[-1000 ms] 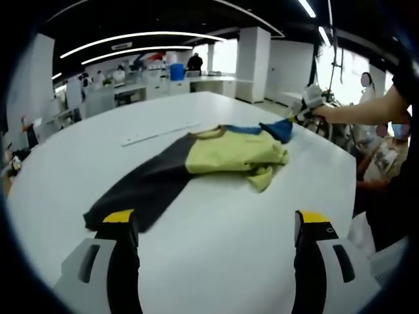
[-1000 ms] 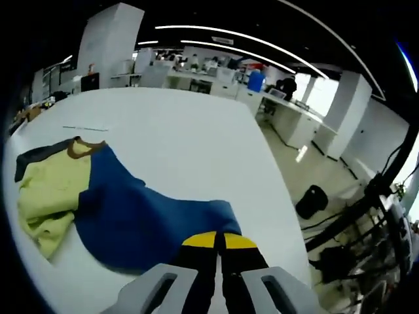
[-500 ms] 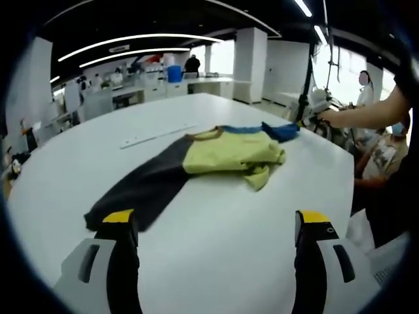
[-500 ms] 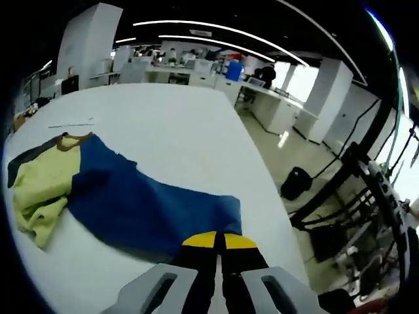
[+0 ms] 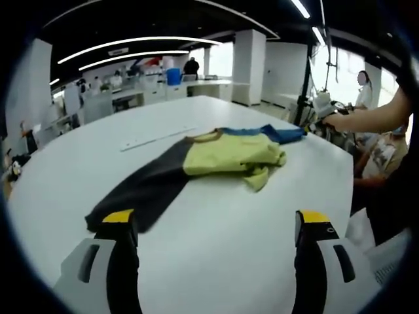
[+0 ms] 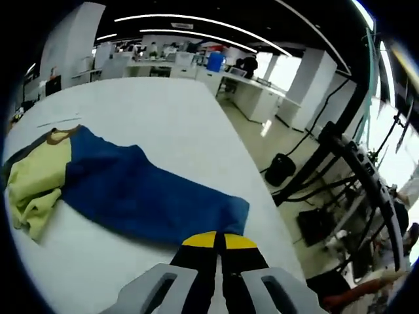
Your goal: Fold the garment on the visible template until the final outline fits inside the template.
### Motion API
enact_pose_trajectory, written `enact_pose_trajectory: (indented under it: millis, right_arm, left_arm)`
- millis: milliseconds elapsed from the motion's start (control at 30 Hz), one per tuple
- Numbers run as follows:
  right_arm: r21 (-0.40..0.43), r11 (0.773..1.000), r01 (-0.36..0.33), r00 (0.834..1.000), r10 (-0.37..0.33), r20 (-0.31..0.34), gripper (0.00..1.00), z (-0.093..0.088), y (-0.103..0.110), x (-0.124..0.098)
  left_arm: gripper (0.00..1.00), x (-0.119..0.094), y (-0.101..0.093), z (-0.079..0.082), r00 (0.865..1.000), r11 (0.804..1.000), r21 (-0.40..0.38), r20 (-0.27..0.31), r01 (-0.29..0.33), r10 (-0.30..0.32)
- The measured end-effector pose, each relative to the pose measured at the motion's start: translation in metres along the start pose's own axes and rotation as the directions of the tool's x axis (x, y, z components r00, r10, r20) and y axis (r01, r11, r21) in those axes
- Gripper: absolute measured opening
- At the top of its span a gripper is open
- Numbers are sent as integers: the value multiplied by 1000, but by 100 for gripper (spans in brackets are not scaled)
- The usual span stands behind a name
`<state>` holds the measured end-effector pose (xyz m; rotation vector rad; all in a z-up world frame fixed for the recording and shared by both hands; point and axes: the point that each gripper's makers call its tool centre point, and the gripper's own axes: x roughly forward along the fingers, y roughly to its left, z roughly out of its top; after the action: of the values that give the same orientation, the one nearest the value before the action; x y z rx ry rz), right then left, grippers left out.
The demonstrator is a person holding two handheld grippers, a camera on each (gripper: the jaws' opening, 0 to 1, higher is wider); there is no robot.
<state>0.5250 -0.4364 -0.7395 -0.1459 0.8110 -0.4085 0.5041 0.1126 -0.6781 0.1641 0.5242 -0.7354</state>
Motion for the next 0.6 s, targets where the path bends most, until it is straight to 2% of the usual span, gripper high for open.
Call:
enact_pose_trajectory:
  millis: [333, 467, 567, 600]
  right_arm:
    - [13, 1000, 17, 1000, -17, -18, 0, -9, -12, -5]
    - [43, 999, 13, 1000, -12, -23, 0, -11, -17, -5]
    - [52, 998, -19, 999, 21, -28, 0, -13, -13, -5]
    - [71, 996, -52, 998, 55, -36, 1, -14, -7, -6]
  left_arm:
    - [97, -7, 1, -3, 1000, 1000, 1, 1, -10, 10]
    - [97, -10, 1, -5, 1000, 1000, 1, -1, -15, 15]
    - [97, -12, 1, -6, 1000, 1000, 1, -4, -16, 16]
    - [97, -12, 1, -6, 1000, 1000, 0, -5, -17, 17]
